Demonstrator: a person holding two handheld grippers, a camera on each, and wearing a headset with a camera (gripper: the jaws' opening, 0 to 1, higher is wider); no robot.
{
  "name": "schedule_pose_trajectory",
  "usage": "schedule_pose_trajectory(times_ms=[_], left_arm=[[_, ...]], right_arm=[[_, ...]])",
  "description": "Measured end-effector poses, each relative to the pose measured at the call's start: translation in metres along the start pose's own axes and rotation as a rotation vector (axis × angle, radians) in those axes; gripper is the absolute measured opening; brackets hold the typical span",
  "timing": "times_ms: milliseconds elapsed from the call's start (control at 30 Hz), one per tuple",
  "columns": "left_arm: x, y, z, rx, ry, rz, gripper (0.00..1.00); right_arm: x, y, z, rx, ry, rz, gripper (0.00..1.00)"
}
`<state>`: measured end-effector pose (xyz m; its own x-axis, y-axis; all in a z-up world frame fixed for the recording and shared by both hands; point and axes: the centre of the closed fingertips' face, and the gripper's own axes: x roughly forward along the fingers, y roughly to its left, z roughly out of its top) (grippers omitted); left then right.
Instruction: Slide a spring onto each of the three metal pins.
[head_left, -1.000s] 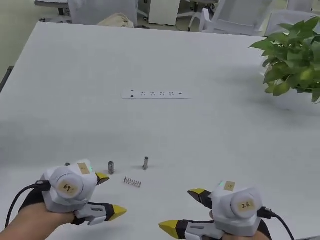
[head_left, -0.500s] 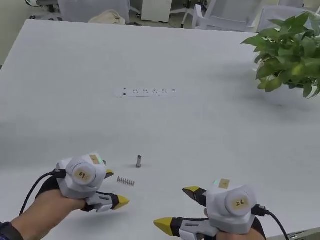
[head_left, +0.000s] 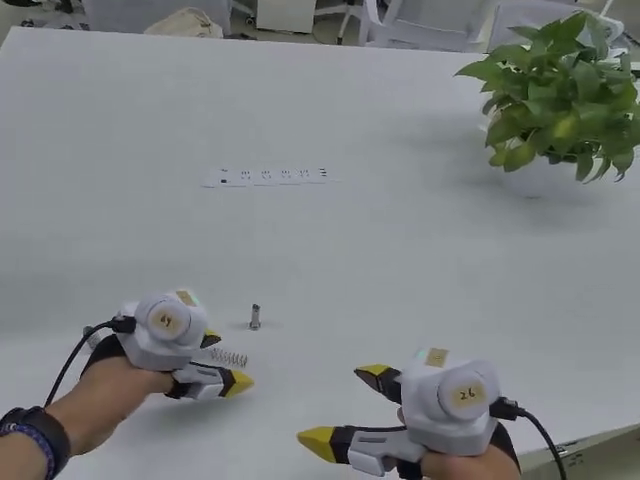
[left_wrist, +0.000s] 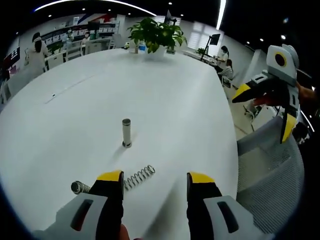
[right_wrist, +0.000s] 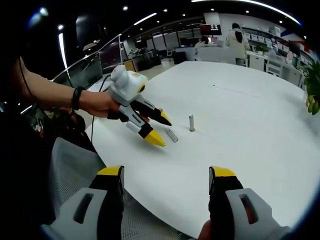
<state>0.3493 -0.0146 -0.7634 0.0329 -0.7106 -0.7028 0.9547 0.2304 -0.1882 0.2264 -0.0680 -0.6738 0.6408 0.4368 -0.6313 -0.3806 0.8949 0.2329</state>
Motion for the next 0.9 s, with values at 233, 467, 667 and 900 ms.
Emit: schedule_pose_trajectory(times_ms=[233,467,667,900], left_arm=[[0.006,-0.003,-0.010,0.010,0.034,-0.017,0.44],[0.001,-0.009,-0.020,0.046,0.056,-0.028,0.42],[-0.004,-0.009,-0.034,0.072,0.084,-0.016,0.36],[-0.002,-0.009,-0.042,0.085,0.101,0.012,0.28]], right_arm=[[-0.005,-0.004,-0.004,0.008,0.008,-0.013,0.67],[-0.006,-0.006,-0.005,0.013,0.012,-0.020,0.67],[-0.003,-0.003,-0.006,0.015,0.011,-0.014,0.67],[-0.002,0.001,-0.006,0.014,0.012,-0.008,0.66]])
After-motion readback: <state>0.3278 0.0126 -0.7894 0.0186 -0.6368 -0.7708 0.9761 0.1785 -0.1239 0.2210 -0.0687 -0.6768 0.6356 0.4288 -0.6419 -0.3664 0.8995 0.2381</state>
